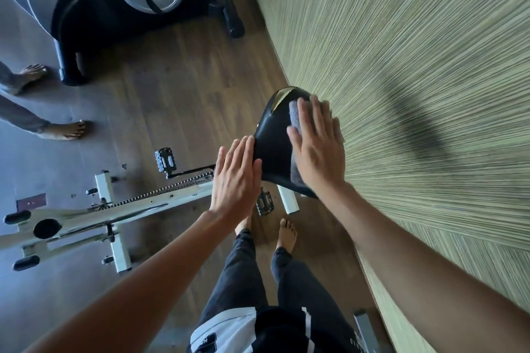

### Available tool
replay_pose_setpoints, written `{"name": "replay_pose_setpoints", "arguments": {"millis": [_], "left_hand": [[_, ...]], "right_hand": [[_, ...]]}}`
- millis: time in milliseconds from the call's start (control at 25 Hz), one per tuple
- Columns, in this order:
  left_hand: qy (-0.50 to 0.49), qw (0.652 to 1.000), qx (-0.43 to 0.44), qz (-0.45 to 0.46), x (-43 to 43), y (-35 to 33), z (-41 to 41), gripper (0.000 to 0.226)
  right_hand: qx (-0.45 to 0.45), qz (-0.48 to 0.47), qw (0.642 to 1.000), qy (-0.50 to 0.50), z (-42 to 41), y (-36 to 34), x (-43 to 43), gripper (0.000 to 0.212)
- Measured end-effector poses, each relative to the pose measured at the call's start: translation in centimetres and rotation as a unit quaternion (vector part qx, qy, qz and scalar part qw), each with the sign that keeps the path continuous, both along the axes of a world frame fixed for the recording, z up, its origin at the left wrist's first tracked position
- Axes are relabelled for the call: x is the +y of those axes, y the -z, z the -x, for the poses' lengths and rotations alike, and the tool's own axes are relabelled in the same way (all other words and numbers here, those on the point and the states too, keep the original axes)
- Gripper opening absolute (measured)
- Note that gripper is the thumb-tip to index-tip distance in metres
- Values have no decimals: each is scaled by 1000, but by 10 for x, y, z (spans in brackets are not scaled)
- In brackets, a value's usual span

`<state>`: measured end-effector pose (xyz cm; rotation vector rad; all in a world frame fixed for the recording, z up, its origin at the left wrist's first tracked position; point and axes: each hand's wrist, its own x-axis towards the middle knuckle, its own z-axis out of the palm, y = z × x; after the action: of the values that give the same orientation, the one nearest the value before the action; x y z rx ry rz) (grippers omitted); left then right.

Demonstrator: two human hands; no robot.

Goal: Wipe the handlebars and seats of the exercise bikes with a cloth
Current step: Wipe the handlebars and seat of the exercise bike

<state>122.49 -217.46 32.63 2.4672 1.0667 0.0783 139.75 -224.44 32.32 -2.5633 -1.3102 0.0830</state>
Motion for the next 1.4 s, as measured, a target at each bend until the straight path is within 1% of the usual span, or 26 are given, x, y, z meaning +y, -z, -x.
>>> {"name": "replay_pose_setpoints", "arguments": {"millis": [120, 200, 280, 360, 440, 600, 680, 800, 880, 960, 1080, 1160, 1240, 1280, 1320, 1400], "left_hand": [[14, 1000, 8, -3, 2, -4, 0, 54], [28, 1000, 14, 3, 4, -5, 3, 54], [37, 999, 19, 12, 6, -6, 4, 55], [44, 999, 24, 21, 8, -7, 3, 57], [53, 998, 31, 32, 9, -10, 4, 59], [84, 994, 33, 57, 19, -17, 4, 56], [92, 992, 38, 72, 24, -23, 2, 57], [100, 990, 46, 84, 27, -28, 1, 57], [110, 988, 49, 96, 30, -29, 1, 58], [119, 985, 53, 109, 32, -29, 2, 58], [109, 985, 51, 124, 34, -30, 3, 59], [95, 985, 49, 138, 33, -30, 3, 59], [82, 985, 34, 146, 32, -30, 3, 59], [69, 987, 21, 146, 32, -30, 4, 59], [53, 988, 5, 143, 32, -30, 6, 57], [29, 989, -21, 144, 28, -33, 13, 55]], "right_hand": [[96, 17, 995, 13, -30, -12, 55, 65], [140, 12, 990, 22, -43, -18, 63, 57], [185, 4, 982, 49, -44, -18, 42, 47], [219, -27, 969, 116, -35, -16, 13, 46], [233, -70, 951, 188, -19, -13, -10, 45], [228, -171, 898, 334, 21, -4, -35, 45], [201, -223, 868, 394, 46, 0, -35, 44], [147, -227, 846, 460, 78, 3, -24, 45], [120, -204, 848, 474, 80, 5, -19, 46], [99, -163, 866, 463, 69, 6, -18, 48], [86, -70, 889, 443, 43, 1, -7, 59], [46, -10, 925, 377, 39, -2, 14, 59], [-7, 4, 969, 246, 45, -4, 34, 56], [-28, 6, 986, 162, 48, -2, 36, 54], [-41, 11, 997, 68, 50, 1, 31, 52], [-46, 25, 994, -96, 39, 1, 9, 50]]}}
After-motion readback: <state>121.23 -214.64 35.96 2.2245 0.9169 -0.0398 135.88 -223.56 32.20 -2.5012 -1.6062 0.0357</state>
